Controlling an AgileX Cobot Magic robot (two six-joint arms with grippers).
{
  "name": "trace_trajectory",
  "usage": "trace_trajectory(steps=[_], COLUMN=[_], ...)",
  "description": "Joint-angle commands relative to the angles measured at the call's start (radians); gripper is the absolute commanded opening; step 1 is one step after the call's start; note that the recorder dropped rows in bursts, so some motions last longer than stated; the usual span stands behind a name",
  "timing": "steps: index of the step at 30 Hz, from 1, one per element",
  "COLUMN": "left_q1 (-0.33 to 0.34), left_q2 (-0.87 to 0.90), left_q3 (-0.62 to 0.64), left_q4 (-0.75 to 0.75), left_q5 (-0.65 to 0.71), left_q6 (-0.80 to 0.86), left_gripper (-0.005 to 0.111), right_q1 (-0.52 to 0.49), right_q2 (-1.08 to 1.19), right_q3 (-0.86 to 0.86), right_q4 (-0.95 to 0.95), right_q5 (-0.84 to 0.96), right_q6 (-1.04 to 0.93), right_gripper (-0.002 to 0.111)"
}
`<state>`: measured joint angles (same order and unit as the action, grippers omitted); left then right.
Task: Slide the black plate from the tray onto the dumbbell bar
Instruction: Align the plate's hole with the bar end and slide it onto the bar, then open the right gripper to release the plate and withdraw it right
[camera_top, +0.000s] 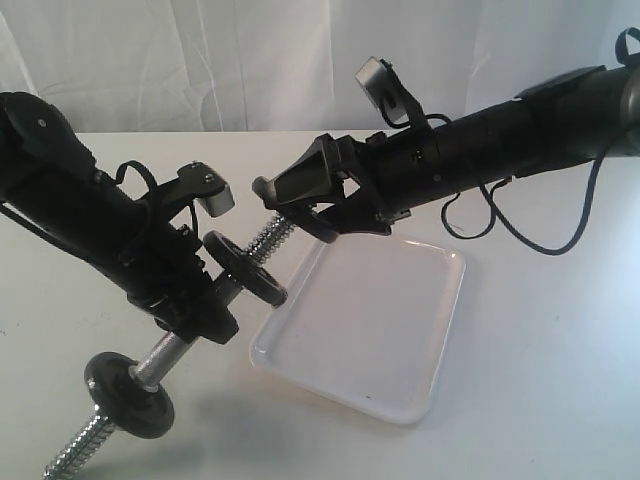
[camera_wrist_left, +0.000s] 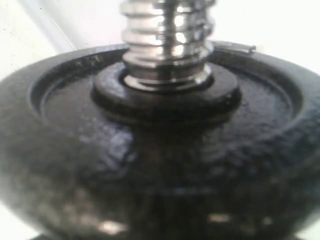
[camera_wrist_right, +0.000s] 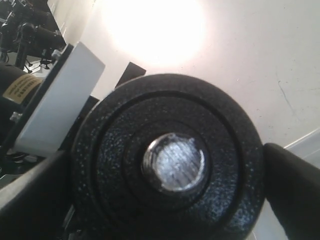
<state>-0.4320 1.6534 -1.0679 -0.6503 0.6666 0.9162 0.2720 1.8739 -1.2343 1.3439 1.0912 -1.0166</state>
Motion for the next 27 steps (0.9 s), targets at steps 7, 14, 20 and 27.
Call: trace_trajectory(steps=[7,14,20,27], left_q1=[0.000,0.000,0.000,0.000], left_q2=[-0.049,-0.049,-0.049,-0.049], left_q3=[-0.028,-0.028,-0.028,-0.028], left_q4=[-0.151,-0.155,-0.157,-0.162], left_q5=[0.002,-0.001,-0.001,-0.001], left_q6=[-0.028,-0.027,-0.027,-0.027], left_gripper=[0.000,0.000,0.000,0.000], right_q1=[0.006,0.013,0.058,0.058], right_q2=[0.053,0.053,0.053,0.053], right_q3=[0.003,0.003,0.003,0.003], right_q4=[0.024,0.031,0.025,0.017], right_q5=[0.085,0.099,0.091,0.094], right_q6=[0.006,0.006,0.006,0.019], right_gripper=[0.000,0.000,0.000,0.001])
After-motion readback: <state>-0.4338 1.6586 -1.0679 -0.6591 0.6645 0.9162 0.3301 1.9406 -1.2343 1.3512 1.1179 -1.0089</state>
